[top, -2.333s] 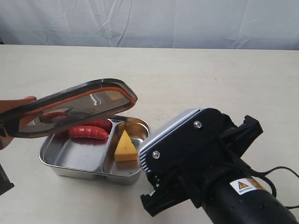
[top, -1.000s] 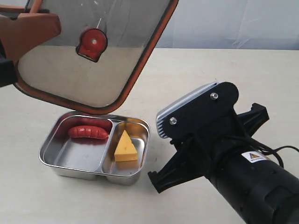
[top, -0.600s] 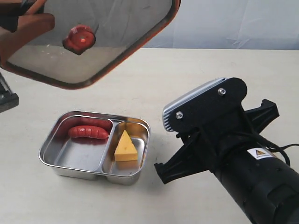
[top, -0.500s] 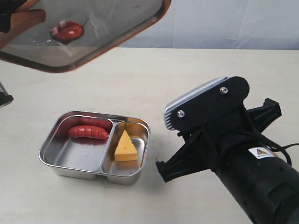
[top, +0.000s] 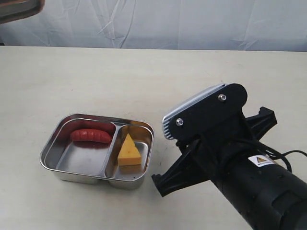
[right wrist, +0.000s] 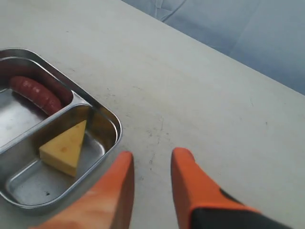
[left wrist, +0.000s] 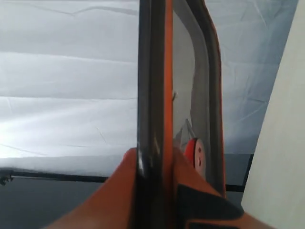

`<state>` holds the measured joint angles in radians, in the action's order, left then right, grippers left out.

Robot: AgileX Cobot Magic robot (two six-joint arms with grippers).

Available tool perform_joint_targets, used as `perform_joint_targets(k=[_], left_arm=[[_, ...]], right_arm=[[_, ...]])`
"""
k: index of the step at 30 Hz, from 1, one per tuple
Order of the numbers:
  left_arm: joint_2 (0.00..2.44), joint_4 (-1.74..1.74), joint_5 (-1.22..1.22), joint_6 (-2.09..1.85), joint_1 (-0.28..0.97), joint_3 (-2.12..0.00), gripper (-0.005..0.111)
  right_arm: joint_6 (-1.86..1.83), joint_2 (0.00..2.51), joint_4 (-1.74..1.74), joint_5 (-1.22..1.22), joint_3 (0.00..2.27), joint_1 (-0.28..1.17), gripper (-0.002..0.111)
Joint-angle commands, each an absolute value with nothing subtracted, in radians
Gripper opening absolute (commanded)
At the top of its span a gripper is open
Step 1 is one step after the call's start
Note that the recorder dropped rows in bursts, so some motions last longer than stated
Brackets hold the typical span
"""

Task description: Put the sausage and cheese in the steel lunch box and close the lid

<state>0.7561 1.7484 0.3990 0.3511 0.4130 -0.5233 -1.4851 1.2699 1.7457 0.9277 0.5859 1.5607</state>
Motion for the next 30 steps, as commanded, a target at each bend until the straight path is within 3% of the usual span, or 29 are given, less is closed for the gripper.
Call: perform_joint_targets(k=[1,5,8,13,24,30], left_arm=[[0.75,1.742,0.449,0.283,0.524,-0.435,0.0],[0.678,1.694,0.544,0.25,0.674,-0.37,0.0],[0.618,1.503,0.458,0.24,0.739,-0.367,0.0],[0.606,1.353,0.228,0.011,0.77,-0.33,0.0],[0.634,1.346,0.289,-0.115,0.843,-0.267,0.0],[0.679,1.375,0.224,-0.115,0.843,-0.267,0.0]], right_arm=[[-1.482,1.261,1.744,0.989,0.577,1.54,0.028],[-1.455,1.261,1.744,0.954,0.552,1.434,0.028],[-1.433,1.261,1.744,0.844,0.543,1.385,0.028],[-1.437,1.261,1.744,0.798,0.543,1.384,0.028],[-1.44,1.261,1.744,0.827,0.543,1.384,0.028],[-1.444,1.261,1.696,0.598,0.543,1.384,0.028]])
